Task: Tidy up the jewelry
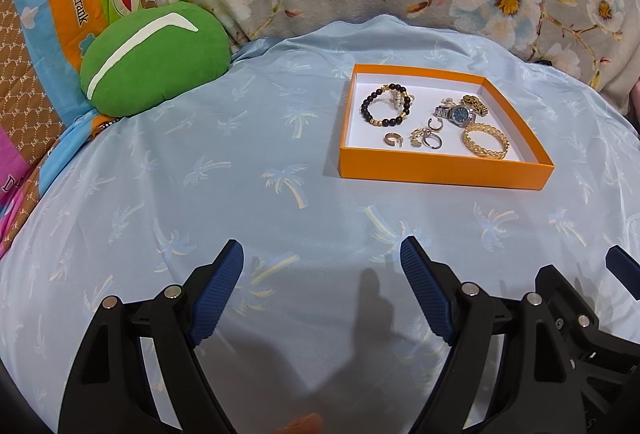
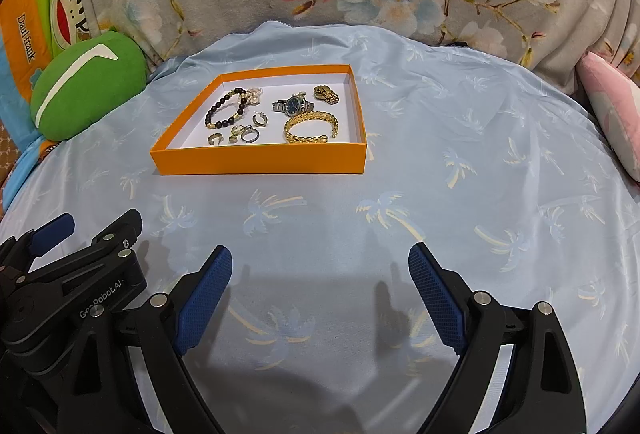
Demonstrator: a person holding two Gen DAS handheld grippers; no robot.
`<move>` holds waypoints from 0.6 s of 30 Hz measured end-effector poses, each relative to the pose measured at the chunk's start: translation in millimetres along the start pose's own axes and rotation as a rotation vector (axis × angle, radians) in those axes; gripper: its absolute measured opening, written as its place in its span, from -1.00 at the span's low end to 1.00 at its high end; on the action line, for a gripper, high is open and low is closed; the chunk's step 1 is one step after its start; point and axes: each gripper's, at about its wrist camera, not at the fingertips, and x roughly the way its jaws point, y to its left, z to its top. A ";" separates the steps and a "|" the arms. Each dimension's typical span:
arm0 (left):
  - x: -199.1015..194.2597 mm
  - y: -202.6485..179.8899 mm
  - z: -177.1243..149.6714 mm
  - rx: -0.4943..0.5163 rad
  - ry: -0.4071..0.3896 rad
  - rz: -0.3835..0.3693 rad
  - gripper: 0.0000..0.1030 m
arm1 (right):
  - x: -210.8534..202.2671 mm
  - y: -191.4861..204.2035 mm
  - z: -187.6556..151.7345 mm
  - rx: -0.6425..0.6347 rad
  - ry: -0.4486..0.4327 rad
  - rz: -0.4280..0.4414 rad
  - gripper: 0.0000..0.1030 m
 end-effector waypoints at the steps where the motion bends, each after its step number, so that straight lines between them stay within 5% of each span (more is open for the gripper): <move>1: 0.1 0.1 0.0 0.000 0.000 0.001 0.52 | 0.0 0.0 0.0 0.000 0.000 0.000 0.70; 18: 1.3 0.2 -0.1 0.000 0.005 -0.004 0.52 | -0.2 0.2 0.4 -0.001 0.000 0.000 0.70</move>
